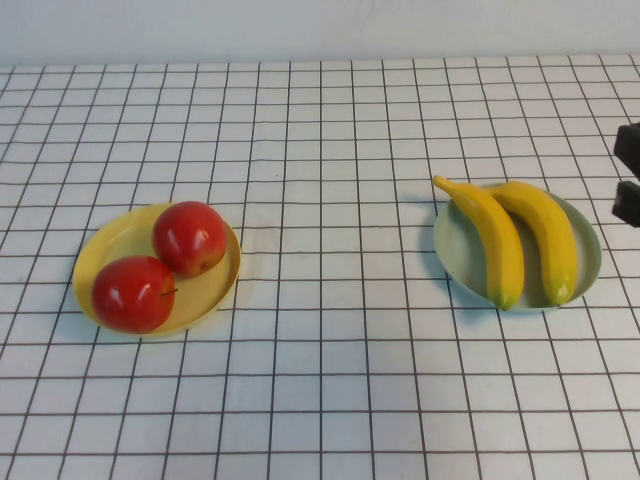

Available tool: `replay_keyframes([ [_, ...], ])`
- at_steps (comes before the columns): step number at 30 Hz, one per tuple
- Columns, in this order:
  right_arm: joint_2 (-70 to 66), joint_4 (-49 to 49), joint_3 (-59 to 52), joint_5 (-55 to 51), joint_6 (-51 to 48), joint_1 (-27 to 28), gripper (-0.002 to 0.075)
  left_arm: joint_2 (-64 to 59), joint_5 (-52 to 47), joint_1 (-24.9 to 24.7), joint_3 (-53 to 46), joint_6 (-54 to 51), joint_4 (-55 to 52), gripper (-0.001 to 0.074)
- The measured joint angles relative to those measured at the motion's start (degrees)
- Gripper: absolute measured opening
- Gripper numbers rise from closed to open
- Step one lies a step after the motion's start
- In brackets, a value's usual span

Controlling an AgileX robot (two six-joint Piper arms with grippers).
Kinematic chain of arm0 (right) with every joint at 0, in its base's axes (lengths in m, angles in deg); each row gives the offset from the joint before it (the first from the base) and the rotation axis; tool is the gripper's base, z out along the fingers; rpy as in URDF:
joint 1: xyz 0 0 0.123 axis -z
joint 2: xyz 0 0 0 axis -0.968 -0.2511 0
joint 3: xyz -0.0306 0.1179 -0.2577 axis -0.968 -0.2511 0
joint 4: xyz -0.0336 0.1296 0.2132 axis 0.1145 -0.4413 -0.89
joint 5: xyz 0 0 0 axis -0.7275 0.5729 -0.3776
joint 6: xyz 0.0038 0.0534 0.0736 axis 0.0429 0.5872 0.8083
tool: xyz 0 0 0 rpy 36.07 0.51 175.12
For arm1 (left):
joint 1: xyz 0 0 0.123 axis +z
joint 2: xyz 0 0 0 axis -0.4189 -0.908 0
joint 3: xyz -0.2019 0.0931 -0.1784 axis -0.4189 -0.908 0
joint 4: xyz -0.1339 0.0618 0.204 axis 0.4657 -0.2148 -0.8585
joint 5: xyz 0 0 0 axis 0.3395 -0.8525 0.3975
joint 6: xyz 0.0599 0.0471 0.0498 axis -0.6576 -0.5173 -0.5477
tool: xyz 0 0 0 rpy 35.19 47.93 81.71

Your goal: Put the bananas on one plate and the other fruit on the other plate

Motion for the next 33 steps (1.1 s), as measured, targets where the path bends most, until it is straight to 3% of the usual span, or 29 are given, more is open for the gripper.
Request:
replay_keyframes([
  [11, 18.98, 4.40, -9.48, -6.28, -1.27, 0.00, -0.0014, 0.00, 0.00, 0.00, 0.00, 0.00, 0.00, -0.0002],
  [21, 36.19, 4.59, -28.33, 3.73, -1.27, 0.00, -0.0014, 0.00, 0.00, 0.00, 0.00, 0.00, 0.00, -0.0002],
  [27, 41.51, -0.93, -38.05, 11.31, -1.28, 0.13, -0.0014, 0.00, 0.00, 0.00, 0.00, 0.00, 0.00, -0.0002],
  [33, 45.47, -3.50, -43.21, 13.40, -1.39, 9.25, -0.0014, 0.00, 0.00, 0.00, 0.00, 0.00, 0.00, -0.0002],
])
